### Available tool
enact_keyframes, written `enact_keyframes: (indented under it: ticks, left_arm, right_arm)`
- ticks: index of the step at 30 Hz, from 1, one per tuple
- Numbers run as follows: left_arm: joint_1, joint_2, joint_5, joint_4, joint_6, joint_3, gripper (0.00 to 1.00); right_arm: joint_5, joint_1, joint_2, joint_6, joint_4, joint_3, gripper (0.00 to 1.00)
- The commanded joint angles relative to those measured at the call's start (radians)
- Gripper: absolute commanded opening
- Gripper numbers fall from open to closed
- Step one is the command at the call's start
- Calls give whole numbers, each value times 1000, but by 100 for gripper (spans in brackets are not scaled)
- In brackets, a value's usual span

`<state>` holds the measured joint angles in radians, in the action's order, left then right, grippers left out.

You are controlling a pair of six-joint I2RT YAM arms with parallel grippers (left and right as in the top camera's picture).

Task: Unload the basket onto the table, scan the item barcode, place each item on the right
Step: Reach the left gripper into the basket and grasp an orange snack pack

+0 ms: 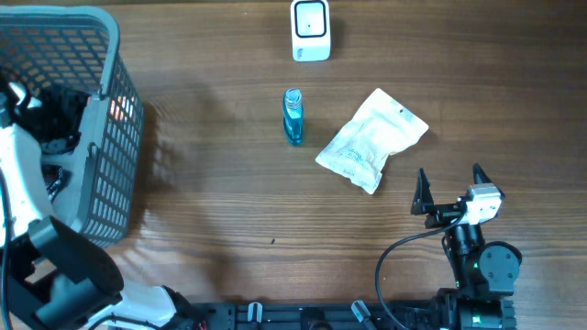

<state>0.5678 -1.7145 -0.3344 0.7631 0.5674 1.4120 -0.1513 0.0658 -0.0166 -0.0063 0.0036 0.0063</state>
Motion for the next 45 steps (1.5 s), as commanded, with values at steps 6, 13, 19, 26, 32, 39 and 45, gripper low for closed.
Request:
enact_keyframes:
  ticks: [6,13,19,26,32,39,45]
  left_arm:
    - [-126,-69,308,-43,51,21,72]
    - [-151,-166,296,-115,100,21,76]
    - [-153,-215,226,-163,100,21,78]
    - [-159,-290,218,-216,100,21,77]
    - [-162,-337,217,-223,98,20,62]
    - [-159,-343,299,-179,92,15,5]
    - [-141,-248,426,-58,92,15,4]
  right_arm:
    - [10,-4,5,-17,4,-1,100]
    - [10,-4,5,-16,4,-1,100]
    - [10,-4,5,-17,4,-1,100]
    - [10,-4,5,-17,4,-1,100]
    - [10,-4,5,-17,4,-1,100]
    - [10,-4,5,-17,4,-1,100]
    - [10,-4,5,-17,4,-1,100]
